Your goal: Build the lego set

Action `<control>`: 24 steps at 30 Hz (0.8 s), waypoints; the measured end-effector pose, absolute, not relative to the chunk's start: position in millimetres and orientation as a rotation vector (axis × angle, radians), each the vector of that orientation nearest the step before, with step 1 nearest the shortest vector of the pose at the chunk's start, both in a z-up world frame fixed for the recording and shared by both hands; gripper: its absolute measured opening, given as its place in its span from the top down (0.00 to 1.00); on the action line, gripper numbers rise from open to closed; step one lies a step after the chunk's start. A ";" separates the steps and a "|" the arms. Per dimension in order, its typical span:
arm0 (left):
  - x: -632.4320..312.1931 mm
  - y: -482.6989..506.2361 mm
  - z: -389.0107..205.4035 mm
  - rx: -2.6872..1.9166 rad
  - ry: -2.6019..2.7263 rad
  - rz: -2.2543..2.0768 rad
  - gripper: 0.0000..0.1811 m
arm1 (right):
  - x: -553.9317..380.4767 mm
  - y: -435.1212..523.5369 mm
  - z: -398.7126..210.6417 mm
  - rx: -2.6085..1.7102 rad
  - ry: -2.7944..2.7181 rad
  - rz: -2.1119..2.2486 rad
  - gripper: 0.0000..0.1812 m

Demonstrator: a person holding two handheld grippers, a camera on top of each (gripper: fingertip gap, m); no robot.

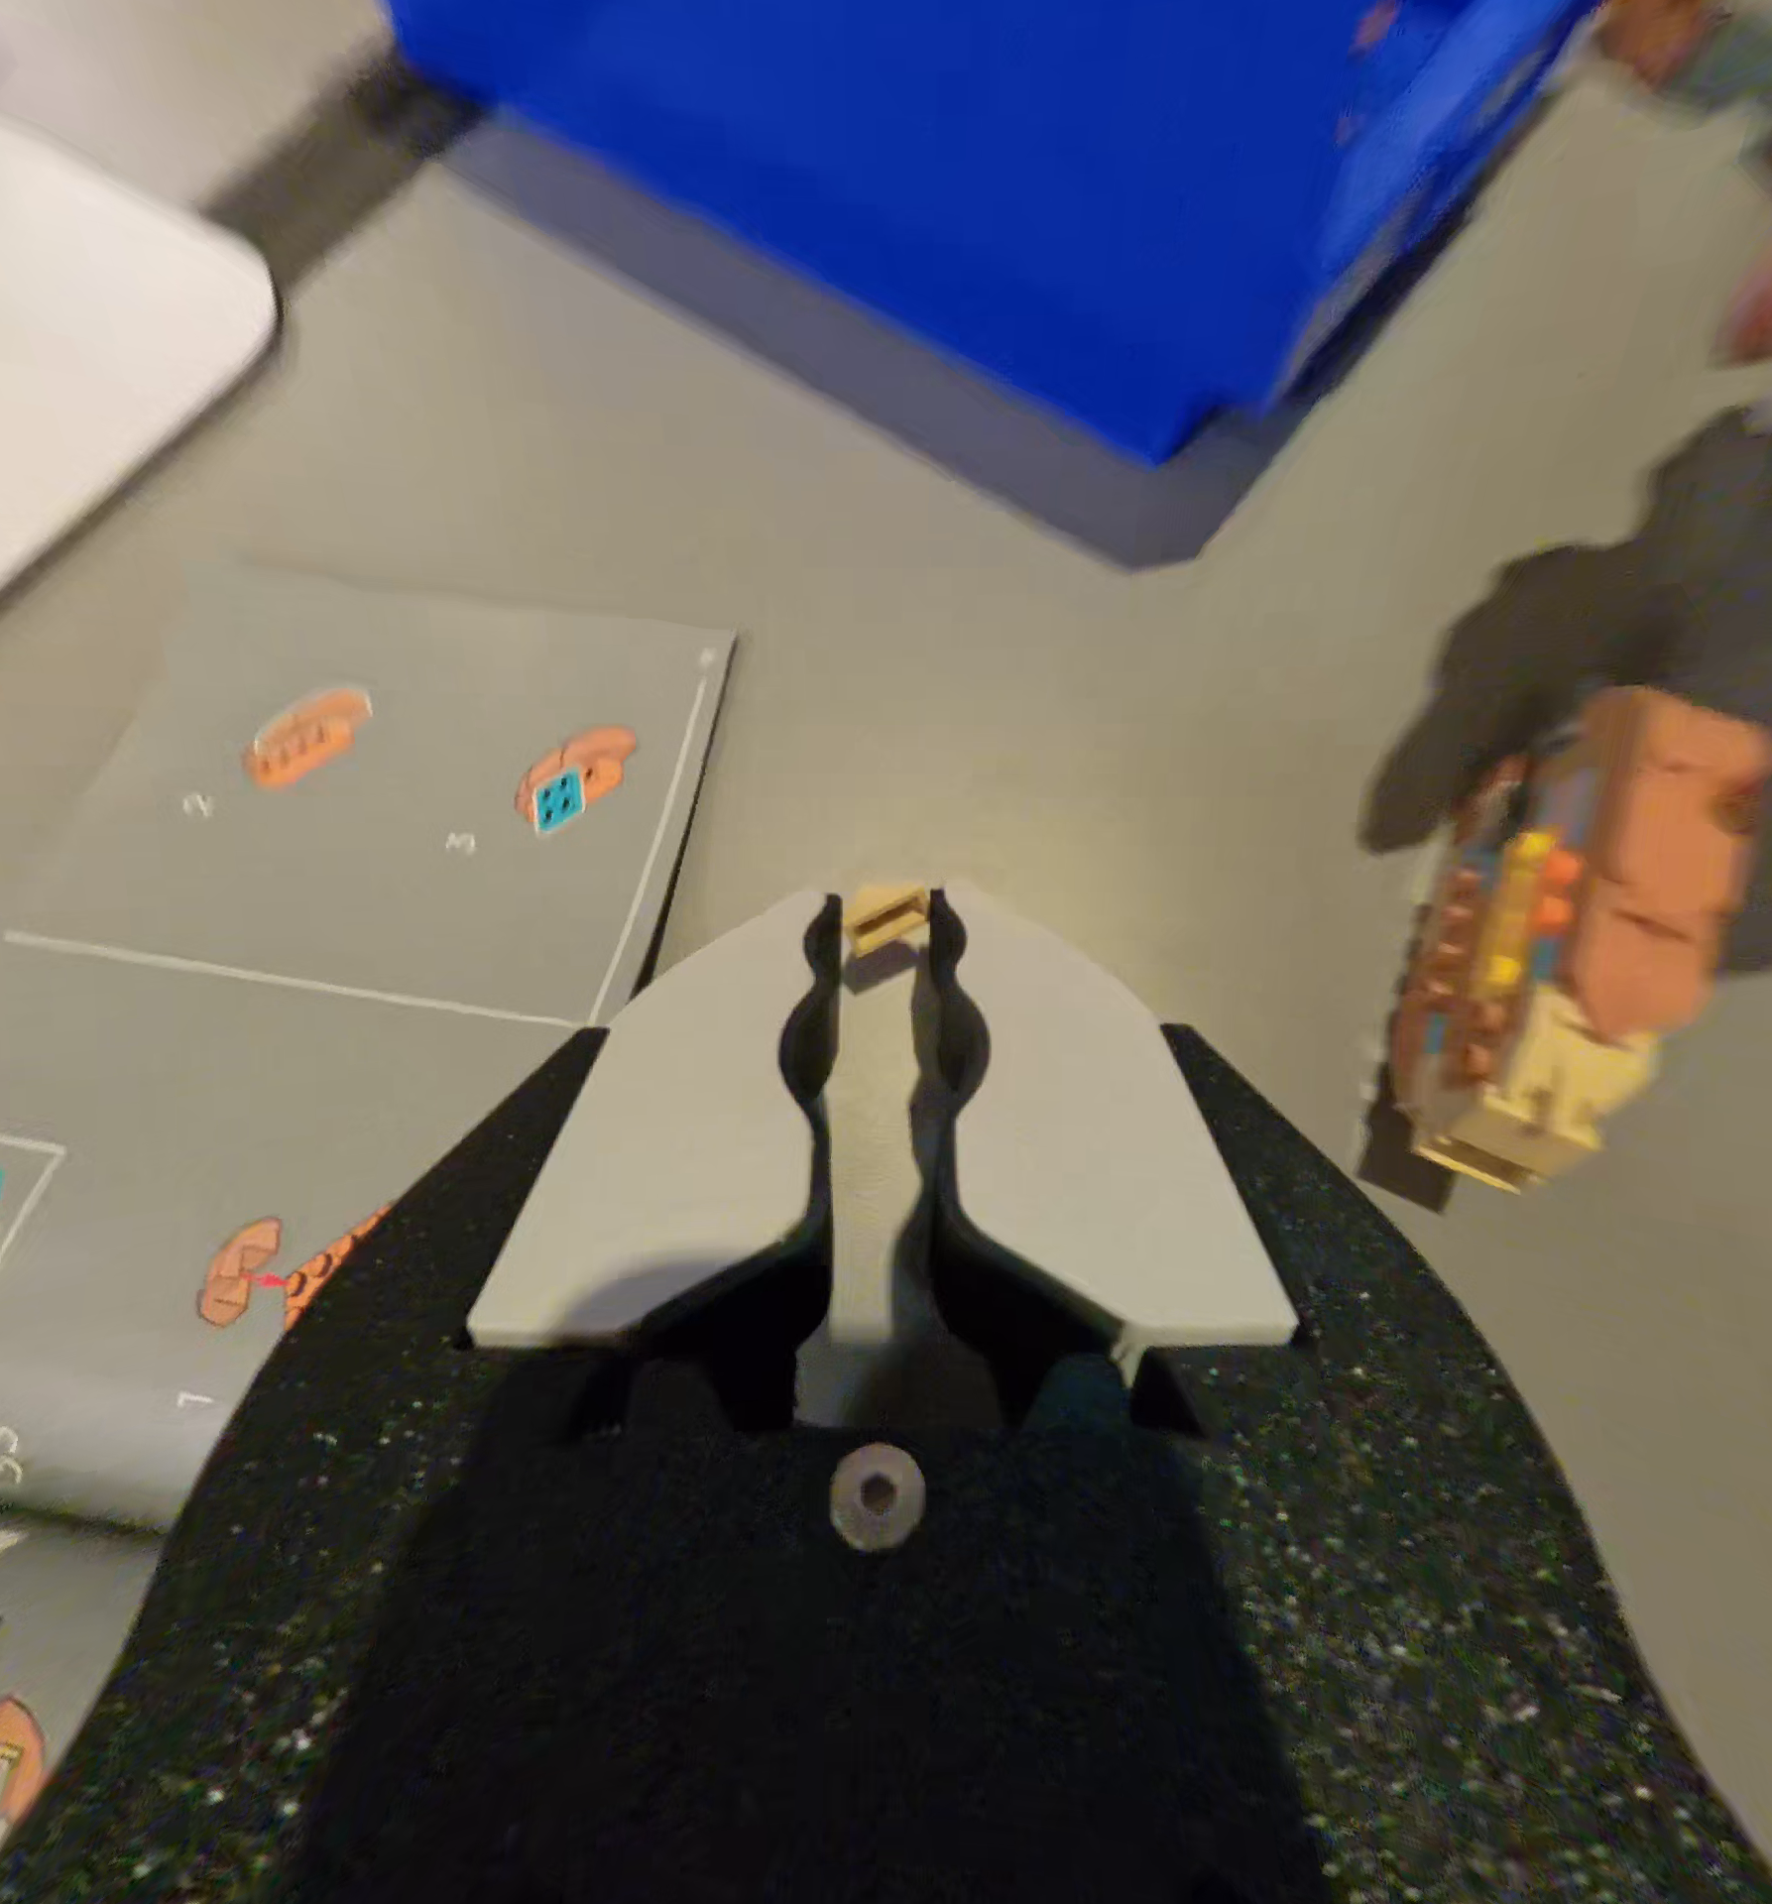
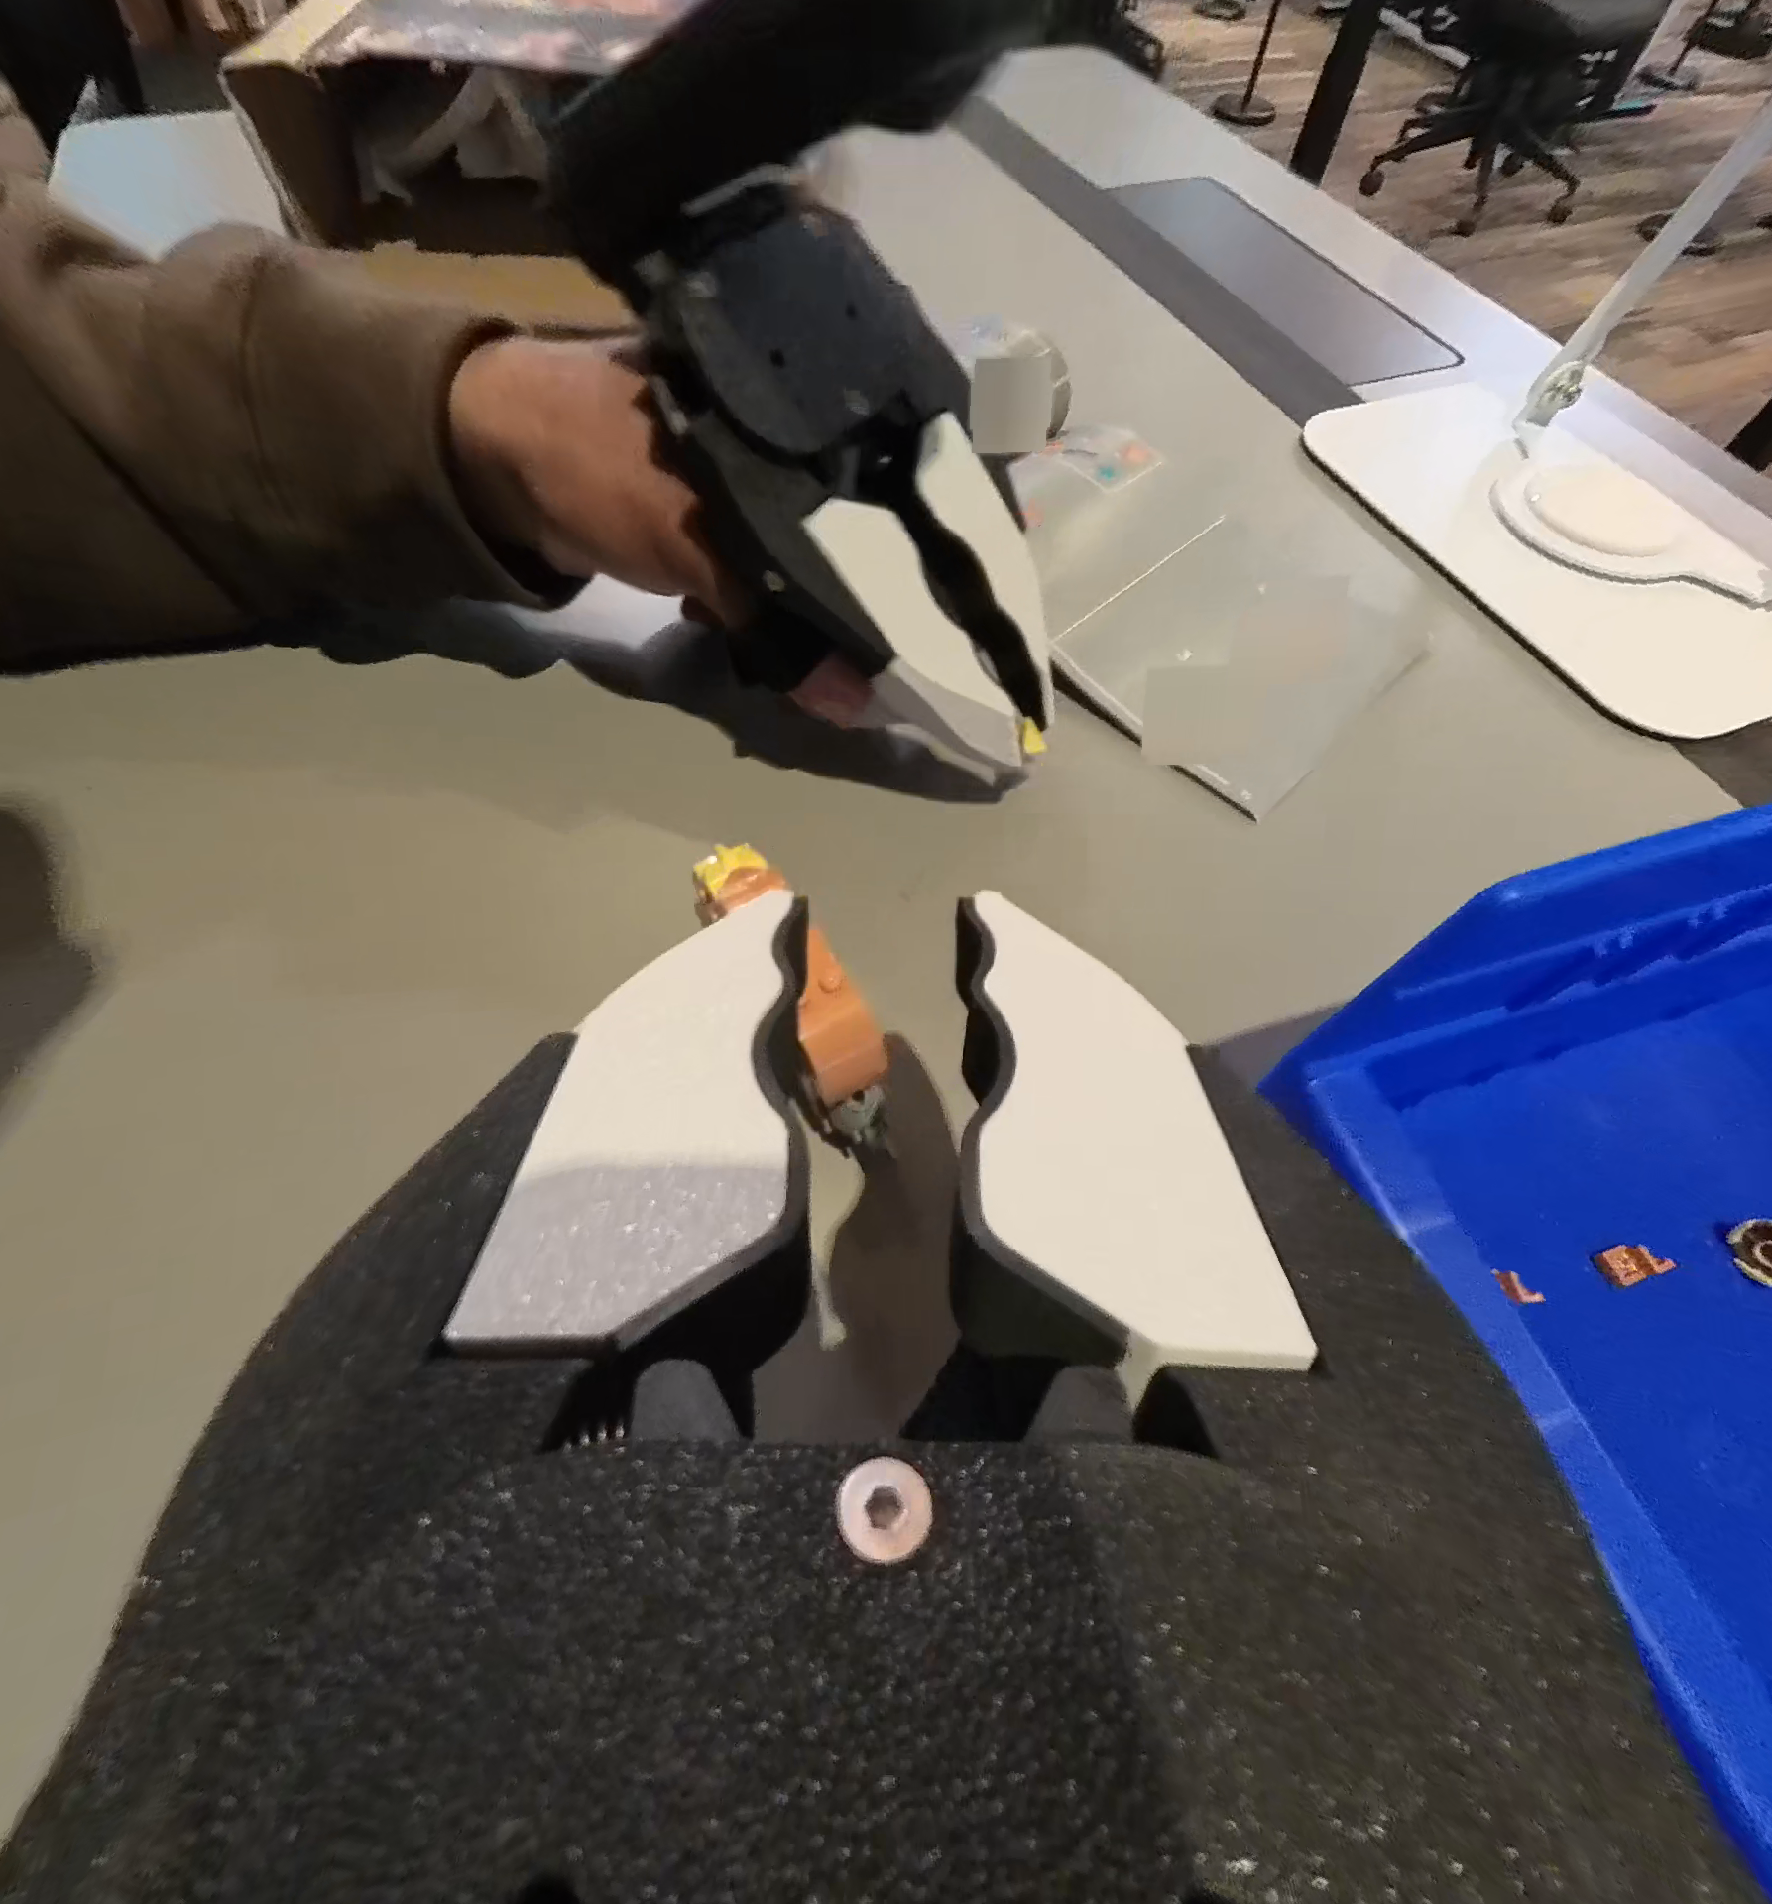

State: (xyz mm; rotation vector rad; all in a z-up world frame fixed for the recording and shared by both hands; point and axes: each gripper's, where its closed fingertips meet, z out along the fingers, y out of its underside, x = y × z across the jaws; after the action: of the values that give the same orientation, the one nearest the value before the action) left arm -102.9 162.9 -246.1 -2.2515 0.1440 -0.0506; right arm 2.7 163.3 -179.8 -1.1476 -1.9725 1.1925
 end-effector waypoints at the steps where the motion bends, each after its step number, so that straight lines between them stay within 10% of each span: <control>1: -98.9 161.1 -234.9 -2.178 0.187 -0.055 0.91 | -0.1 163.6 -176.6 -1.170 -1.953 1.208 0.85; 24: -49.3 73.5 -103.6 -1.223 0.711 0.782 0.91 | -54.6 61.4 -113.3 -1.324 -2.087 1.982 0.89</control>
State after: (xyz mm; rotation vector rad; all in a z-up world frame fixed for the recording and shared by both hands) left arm -49.3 73.5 -103.6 -1.2228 0.7106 0.7824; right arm -54.6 61.4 -113.3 -1.3236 -2.0865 1.9823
